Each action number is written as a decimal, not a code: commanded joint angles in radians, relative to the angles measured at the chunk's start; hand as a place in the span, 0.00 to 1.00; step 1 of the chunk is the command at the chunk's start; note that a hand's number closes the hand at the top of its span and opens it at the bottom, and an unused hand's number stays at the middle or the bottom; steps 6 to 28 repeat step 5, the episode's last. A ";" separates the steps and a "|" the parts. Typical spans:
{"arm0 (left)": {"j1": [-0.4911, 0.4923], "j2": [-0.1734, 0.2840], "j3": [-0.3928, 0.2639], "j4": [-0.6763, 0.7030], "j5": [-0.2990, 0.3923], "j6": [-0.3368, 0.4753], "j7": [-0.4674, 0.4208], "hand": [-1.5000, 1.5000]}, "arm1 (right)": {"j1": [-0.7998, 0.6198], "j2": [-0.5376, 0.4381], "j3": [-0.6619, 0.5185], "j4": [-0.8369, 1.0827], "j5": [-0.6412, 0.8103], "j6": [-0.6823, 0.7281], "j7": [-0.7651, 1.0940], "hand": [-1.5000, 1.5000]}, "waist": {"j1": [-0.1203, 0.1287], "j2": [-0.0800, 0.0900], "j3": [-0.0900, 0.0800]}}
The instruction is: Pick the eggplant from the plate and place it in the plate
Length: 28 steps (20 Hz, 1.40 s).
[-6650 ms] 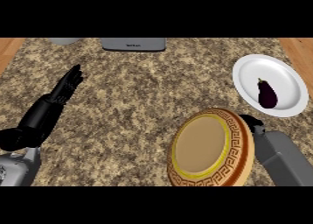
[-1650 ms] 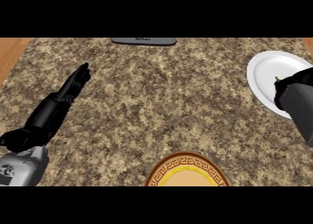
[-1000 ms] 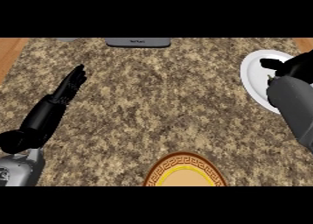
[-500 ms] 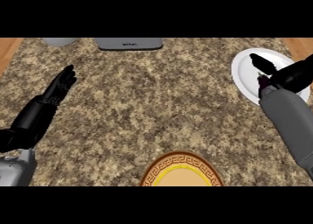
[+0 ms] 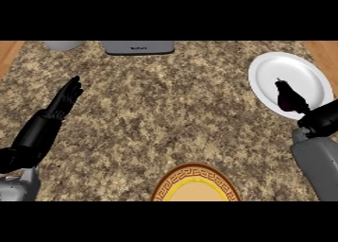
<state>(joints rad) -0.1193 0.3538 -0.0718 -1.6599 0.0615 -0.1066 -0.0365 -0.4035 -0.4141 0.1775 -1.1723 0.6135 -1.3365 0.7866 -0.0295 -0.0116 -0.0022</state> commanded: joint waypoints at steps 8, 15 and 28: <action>0.031 -0.023 0.001 -0.016 -0.027 -0.032 -0.028 0.50 | 0.260 0.036 -0.089 -0.387 0.195 0.184 0.099 0.00 | 0.016 0.007 0.001; 0.031 -0.023 0.001 -0.016 -0.027 -0.032 -0.028 0.50 | 0.260 0.036 -0.089 -0.387 0.195 0.184 0.099 0.00 | 0.016 0.007 0.001; 0.031 -0.023 0.001 -0.016 -0.027 -0.032 -0.028 0.50 | 0.260 0.036 -0.089 -0.387 0.195 0.184 0.099 0.00 | 0.016 0.007 0.001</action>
